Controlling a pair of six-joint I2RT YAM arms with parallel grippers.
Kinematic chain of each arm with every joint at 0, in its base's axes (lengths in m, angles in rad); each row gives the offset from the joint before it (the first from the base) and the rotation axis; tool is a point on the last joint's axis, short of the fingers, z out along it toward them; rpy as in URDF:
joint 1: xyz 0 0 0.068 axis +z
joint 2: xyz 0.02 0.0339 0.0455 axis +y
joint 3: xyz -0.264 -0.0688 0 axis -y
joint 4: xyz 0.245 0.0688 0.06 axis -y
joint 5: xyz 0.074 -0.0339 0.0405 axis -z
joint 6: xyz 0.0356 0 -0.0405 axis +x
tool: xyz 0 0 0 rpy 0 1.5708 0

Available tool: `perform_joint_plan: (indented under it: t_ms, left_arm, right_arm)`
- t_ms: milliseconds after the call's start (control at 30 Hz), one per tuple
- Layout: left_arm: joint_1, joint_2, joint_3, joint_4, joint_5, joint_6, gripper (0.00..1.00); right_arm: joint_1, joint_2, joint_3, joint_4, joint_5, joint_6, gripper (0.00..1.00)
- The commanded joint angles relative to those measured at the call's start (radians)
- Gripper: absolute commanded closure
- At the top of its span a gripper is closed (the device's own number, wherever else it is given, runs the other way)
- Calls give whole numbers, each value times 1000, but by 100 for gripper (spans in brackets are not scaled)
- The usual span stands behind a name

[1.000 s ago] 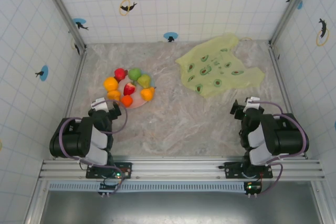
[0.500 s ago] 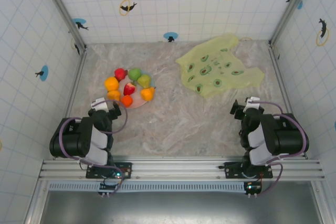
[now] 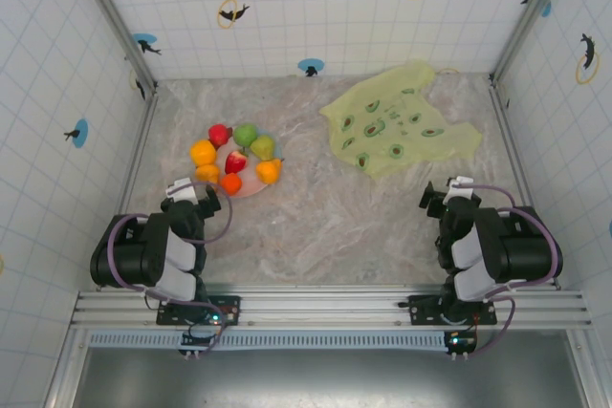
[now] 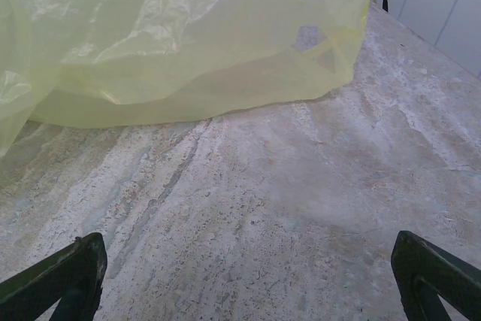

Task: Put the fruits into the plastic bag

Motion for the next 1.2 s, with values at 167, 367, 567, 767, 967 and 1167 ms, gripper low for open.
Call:
perform_joint_plan:
  t_ms: [167, 367, 567, 767, 967, 1167]
  left_arm:
    - [-1, -161, 36, -200, -127, -60, 2]
    - [-1, -433, 154, -654, -321, -411, 2]
    - [-1, -598, 338, -963, 13, -640, 2]
    - [-96, -579, 446, -993, 342, -674, 2]
    - [-209, -558, 518, -1137, 262, -578, 2]
    - [-210, -556, 497, -1140, 284, -586, 2]
  right_arm:
    - [7, -150, -17, -86, 91, 18, 1]
    - [-24, -506, 69, -446, 270, 207, 1]
    - [-22, -587, 235, -735, 91, 396, 4]
    - [44, -284, 459, -844, -4, 496, 4]
    - [44, -41, 570, -765, -46, 615, 5]
    - [28, 173, 711, -739, -204, 572, 30]
